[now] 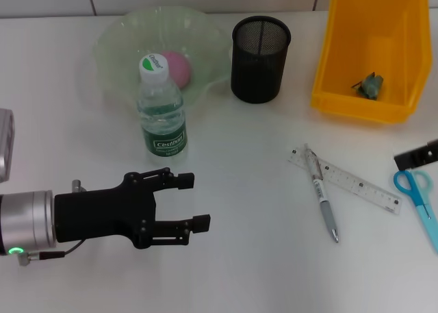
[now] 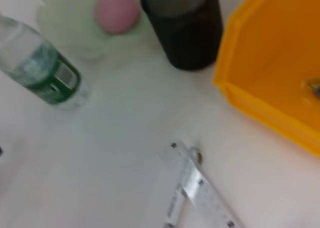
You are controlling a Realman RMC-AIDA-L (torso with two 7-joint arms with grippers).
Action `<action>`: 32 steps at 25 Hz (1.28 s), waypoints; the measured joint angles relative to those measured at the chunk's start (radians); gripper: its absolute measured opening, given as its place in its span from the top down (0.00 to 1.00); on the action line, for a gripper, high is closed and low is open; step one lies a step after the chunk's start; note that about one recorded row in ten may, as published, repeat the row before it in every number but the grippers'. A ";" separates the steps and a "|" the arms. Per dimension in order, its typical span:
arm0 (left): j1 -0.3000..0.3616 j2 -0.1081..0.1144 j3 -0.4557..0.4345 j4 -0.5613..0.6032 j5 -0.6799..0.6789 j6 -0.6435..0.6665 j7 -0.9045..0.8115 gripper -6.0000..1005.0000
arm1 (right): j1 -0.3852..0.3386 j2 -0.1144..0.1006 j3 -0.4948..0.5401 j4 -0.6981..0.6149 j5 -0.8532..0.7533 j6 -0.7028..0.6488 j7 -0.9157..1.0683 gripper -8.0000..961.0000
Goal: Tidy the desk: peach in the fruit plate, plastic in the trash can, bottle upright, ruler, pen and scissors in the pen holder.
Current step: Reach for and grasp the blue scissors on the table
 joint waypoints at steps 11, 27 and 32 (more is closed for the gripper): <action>-0.017 0.005 0.002 -0.001 0.001 -0.008 -0.001 0.16 | -0.020 0.002 -0.111 0.097 -0.205 0.073 0.110 0.17; -0.047 0.002 0.001 0.000 0.001 -0.029 0.001 0.16 | -0.006 -0.002 -0.294 0.237 -0.279 0.193 0.196 0.17; -0.047 0.001 0.001 0.000 0.001 -0.029 0.005 0.16 | 0.004 -0.002 -0.313 0.250 -0.290 0.212 0.212 0.17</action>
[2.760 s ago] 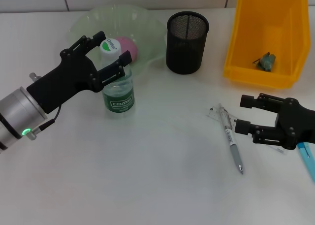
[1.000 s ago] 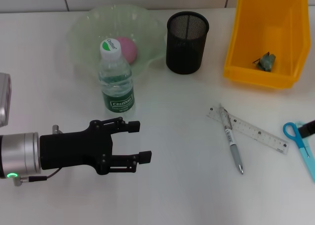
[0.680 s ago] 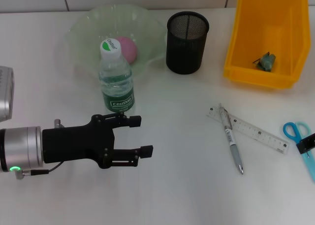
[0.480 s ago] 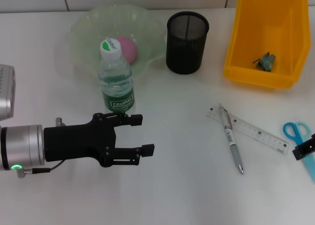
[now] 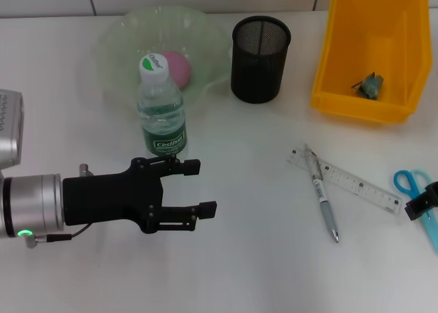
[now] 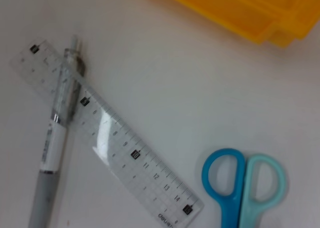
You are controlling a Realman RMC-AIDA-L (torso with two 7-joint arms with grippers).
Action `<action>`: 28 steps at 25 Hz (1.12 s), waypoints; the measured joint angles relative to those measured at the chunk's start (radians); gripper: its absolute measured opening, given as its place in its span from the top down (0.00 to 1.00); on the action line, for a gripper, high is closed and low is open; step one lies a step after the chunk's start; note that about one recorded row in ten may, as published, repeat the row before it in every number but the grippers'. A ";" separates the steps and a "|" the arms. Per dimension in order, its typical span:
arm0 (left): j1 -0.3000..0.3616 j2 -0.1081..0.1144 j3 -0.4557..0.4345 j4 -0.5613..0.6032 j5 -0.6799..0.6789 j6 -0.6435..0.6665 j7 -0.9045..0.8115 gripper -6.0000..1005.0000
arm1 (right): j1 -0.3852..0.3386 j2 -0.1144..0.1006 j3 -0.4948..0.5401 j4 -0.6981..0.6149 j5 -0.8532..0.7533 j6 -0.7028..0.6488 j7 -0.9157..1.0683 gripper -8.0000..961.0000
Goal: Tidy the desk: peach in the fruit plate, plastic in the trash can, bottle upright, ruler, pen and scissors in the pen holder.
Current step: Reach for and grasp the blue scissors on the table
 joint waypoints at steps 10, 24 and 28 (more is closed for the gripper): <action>0.004 -0.001 0.000 -0.001 0.000 -0.007 0.005 0.16 | 0.005 0.001 -0.034 0.012 -0.014 0.034 0.023 0.27; -0.006 -0.004 0.000 0.004 0.024 -0.023 -0.002 0.16 | 0.006 0.001 -0.086 0.031 -0.015 0.061 0.049 0.54; -0.007 -0.004 0.000 0.005 0.024 -0.023 -0.001 0.16 | 0.013 -0.001 -0.093 0.051 -0.015 0.071 0.051 0.54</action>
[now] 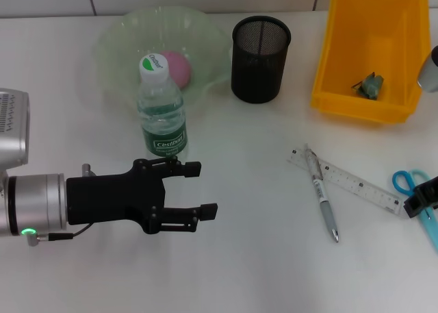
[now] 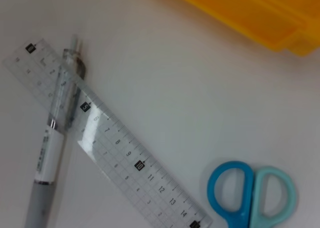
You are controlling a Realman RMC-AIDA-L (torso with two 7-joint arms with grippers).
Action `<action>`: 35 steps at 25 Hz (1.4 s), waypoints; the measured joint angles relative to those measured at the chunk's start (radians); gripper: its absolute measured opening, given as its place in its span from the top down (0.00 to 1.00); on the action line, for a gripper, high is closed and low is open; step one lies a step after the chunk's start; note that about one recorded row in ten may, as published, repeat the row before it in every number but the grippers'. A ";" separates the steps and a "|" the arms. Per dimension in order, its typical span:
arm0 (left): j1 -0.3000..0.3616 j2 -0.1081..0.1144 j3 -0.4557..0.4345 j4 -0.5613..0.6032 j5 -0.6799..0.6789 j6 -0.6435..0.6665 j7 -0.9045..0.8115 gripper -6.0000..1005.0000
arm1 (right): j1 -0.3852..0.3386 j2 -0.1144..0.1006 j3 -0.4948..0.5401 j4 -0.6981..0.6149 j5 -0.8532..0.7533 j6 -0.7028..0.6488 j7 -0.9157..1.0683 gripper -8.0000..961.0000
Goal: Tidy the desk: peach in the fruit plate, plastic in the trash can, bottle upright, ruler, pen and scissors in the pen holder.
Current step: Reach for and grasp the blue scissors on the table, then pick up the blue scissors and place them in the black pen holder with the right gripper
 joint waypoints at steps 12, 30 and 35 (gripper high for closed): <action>-0.004 0.000 -0.001 -0.003 0.000 0.000 0.002 0.16 | 0.004 0.000 -0.005 0.014 -0.001 0.014 -0.006 0.72; 0.006 0.000 -0.014 0.002 -0.007 0.026 -0.016 0.16 | -0.087 -0.001 0.383 -0.326 0.305 -0.126 -0.278 0.76; 0.010 0.001 -0.030 0.002 -0.008 0.053 -0.018 0.16 | -0.101 -0.005 0.610 -0.322 0.533 -0.165 -0.445 0.76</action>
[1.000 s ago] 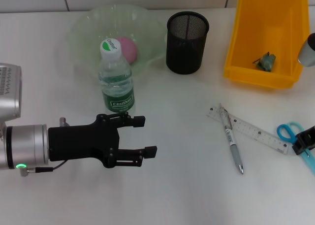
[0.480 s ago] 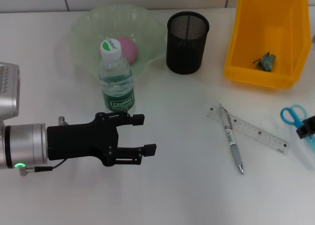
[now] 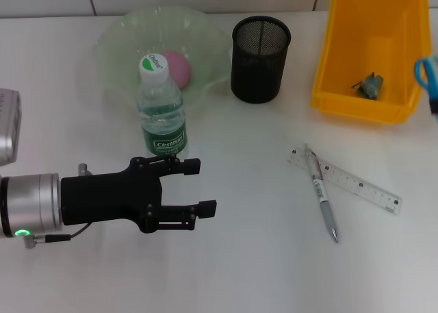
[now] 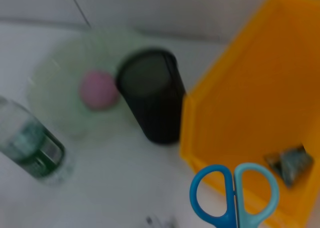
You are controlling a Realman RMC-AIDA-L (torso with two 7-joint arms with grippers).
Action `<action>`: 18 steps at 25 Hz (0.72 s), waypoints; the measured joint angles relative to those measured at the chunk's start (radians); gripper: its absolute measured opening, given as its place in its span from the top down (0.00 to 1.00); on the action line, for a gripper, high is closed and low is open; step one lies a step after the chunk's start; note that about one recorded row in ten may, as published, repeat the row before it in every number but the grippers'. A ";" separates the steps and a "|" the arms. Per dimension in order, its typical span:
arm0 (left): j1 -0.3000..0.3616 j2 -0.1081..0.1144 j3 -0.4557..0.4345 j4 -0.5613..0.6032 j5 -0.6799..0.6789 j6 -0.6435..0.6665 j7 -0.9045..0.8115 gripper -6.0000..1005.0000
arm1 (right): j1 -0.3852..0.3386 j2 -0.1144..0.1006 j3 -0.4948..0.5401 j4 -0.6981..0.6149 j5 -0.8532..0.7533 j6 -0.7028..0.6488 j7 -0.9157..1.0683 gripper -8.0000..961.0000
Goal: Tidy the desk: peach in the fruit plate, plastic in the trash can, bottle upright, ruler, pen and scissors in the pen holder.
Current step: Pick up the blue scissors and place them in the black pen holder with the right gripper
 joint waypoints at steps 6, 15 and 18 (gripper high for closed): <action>0.002 0.000 -0.017 -0.001 -0.001 0.011 -0.004 0.16 | 0.006 -0.003 0.171 0.192 0.278 0.008 -0.222 0.76; -0.005 -0.006 -0.025 -0.007 -0.003 0.011 -0.010 0.16 | 0.165 -0.046 0.248 1.068 0.664 0.216 -0.890 0.76; -0.006 -0.007 -0.030 -0.007 -0.004 0.013 -0.011 0.16 | 0.228 -0.017 0.251 1.205 0.690 0.322 -1.029 0.76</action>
